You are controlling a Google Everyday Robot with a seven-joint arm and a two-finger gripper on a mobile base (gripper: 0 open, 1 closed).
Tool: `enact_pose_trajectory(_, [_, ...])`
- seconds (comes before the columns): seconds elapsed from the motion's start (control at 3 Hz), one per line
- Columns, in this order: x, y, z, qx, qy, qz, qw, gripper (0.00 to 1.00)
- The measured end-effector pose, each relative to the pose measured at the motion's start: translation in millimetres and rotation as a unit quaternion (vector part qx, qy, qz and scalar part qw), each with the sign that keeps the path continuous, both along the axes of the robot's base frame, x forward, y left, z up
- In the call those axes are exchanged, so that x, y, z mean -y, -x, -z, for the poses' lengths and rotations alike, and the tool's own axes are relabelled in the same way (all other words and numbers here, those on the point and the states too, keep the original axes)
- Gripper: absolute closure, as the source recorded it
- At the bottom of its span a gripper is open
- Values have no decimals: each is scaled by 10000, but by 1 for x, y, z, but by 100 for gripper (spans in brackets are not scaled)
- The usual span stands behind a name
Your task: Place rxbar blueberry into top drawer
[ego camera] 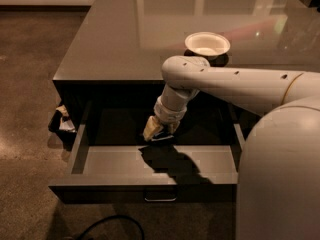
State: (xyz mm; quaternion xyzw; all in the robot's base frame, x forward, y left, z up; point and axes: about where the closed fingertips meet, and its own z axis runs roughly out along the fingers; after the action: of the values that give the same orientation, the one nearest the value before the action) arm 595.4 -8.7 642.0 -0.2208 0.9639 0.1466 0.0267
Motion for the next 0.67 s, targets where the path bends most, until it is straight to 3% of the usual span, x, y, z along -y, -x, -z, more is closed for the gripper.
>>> enact_pose_trajectory(0.33, [1,12,-9,-92,24,-41,9999,100])
enact_pose_trajectory(0.67, [-3,22,-12,-263,16,-187,9995,82])
